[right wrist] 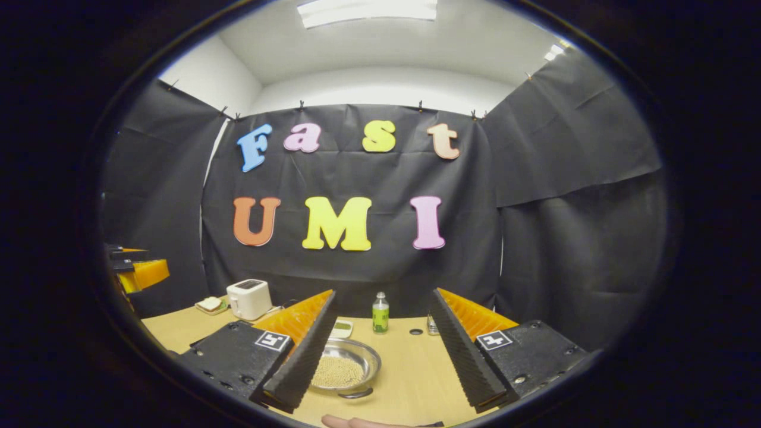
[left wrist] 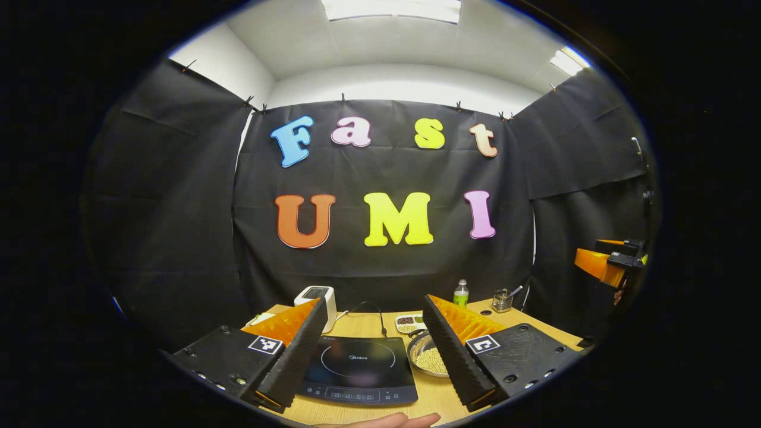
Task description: First push the handle of the pot to place it horizontally, then grasp the pot with both hands and set it on the induction cooktop.
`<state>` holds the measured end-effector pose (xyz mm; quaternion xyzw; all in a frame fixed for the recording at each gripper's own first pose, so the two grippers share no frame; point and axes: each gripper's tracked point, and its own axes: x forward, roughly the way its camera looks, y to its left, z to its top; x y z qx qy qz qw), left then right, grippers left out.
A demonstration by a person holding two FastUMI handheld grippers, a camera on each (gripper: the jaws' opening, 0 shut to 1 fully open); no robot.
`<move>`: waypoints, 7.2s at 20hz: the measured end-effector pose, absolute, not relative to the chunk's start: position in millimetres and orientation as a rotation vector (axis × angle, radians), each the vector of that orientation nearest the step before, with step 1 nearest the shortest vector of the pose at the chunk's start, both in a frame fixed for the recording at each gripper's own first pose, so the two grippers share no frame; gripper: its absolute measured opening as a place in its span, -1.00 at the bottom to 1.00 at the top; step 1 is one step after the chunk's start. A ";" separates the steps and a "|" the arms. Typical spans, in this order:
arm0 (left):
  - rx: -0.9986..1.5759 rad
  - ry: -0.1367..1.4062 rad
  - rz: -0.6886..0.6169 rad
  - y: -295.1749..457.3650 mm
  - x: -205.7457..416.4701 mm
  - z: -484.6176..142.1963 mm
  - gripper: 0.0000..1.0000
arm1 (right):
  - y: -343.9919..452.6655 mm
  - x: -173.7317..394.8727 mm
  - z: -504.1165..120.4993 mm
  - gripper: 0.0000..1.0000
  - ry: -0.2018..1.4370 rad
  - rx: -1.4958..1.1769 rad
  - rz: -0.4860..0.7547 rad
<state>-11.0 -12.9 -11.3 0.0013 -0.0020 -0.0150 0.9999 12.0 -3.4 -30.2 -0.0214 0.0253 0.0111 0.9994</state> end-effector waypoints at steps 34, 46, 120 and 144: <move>0.050 -0.035 -0.033 -31.9 -44.6 -13.4 0.92 | 78.7 38.4 -352.0 -0.92 0.929 -0.049 0.282; 0.005 -0.056 -0.003 -20.0 -21.9 -0.9 0.92 | 67.2 44.0 -364.3 -0.98 0.974 -0.021 0.322; -0.067 0.807 -0.112 -100.5 205.1 -335.4 0.35 | -46.5 241.2 -359.2 0.88 0.683 0.024 0.045; -0.056 0.787 -0.076 -95.0 194.8 -323.7 0.07 | -50.6 226.3 -365.8 0.27 0.854 0.076 -0.022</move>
